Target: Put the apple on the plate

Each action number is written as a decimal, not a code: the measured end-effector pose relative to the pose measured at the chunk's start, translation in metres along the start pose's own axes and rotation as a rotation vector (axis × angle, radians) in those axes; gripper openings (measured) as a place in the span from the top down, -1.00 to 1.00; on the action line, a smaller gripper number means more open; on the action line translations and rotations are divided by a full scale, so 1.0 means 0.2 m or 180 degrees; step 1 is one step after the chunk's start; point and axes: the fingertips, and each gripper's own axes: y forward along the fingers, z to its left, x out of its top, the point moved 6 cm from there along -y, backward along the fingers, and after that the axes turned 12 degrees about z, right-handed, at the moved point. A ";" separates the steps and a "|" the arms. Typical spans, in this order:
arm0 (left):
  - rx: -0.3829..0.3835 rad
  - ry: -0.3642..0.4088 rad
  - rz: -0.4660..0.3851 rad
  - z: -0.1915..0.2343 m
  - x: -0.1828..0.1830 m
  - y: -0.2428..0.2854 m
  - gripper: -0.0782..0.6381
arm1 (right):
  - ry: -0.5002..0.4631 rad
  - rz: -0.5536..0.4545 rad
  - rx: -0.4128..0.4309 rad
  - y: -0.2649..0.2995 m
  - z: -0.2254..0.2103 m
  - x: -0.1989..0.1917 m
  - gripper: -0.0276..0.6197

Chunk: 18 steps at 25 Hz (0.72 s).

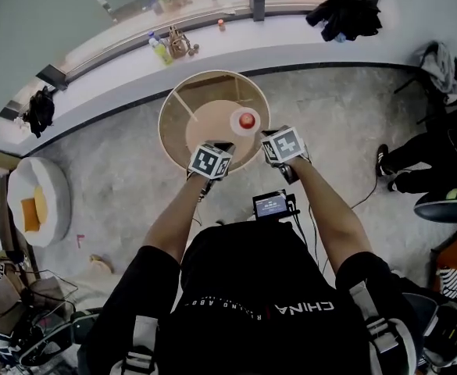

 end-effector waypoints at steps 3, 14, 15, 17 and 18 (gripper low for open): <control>0.0027 -0.0003 -0.0013 -0.06 -0.17 -0.09 0.73 | -0.0021 -0.0030 -0.0091 -0.05 0.17 -0.10 0.82; 0.0062 0.0078 -0.0462 -0.16 -0.91 -0.68 0.73 | 0.0151 -0.0319 -0.0420 -0.17 1.09 -0.34 0.82; 0.0072 0.0088 -0.0451 -0.17 -0.98 -0.70 0.73 | 0.0184 -0.0324 -0.0403 -0.19 1.15 -0.39 0.82; 0.0061 0.0073 -0.0434 -0.22 -1.09 -0.72 0.73 | 0.0193 -0.0328 -0.0436 -0.24 1.24 -0.50 0.82; 0.0047 0.0052 -0.0435 -0.26 -1.13 -0.72 0.73 | 0.0176 -0.0329 -0.0464 -0.27 1.26 -0.56 0.82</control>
